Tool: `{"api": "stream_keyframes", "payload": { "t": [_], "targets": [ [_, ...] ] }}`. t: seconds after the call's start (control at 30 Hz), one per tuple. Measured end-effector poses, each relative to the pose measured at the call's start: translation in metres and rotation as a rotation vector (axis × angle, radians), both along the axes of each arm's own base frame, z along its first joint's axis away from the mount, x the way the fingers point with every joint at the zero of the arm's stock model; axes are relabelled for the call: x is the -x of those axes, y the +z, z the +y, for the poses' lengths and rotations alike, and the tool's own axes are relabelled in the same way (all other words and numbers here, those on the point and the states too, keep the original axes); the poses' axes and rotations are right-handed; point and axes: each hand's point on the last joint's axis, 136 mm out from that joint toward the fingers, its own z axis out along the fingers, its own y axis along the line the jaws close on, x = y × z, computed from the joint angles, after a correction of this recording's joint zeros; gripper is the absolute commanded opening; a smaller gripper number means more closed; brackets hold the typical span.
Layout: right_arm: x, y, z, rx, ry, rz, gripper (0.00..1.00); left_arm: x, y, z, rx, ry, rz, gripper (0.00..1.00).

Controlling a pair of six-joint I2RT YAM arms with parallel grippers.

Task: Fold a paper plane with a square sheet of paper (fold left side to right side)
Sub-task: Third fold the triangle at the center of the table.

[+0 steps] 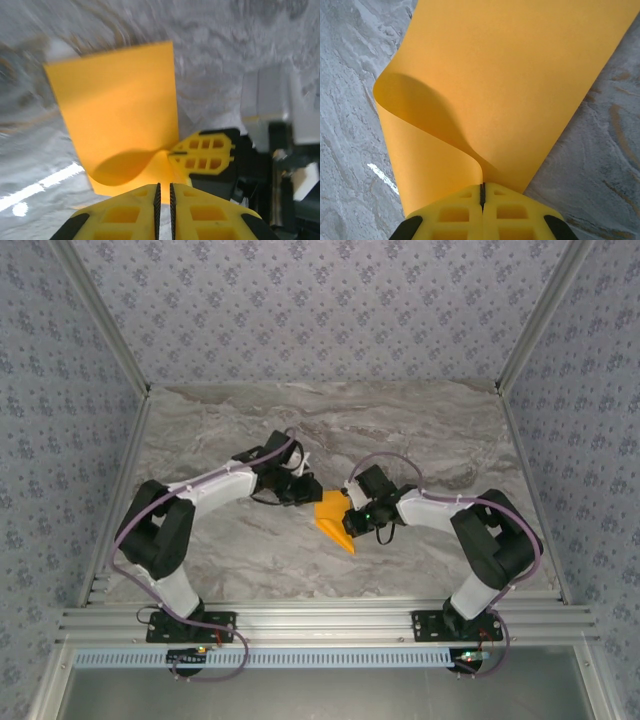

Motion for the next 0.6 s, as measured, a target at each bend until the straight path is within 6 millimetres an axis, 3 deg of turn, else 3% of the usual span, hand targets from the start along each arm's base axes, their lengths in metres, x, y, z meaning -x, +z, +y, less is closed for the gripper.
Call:
{"api": "stream_keyframes", "payload": {
  "t": [0.13, 0.27, 0.6],
  "targets": [
    [0.0, 0.0, 0.001, 0.002, 0.004, 0.001, 0.04, 0.029, -0.018, -0.019, 0.015, -0.051, 0.057, 0.13],
    [0.0, 0.0, 0.003, 0.003, 0.011, 0.0, 0.04, 0.038, -0.03, -0.033, 0.032, -0.075, 0.075, 0.13],
    [0.0, 0.0, 0.004, 0.004, 0.016, 0.001, 0.04, 0.048, -0.066, -0.022, -0.008, -0.038, 0.132, 0.12]
  ]
}}
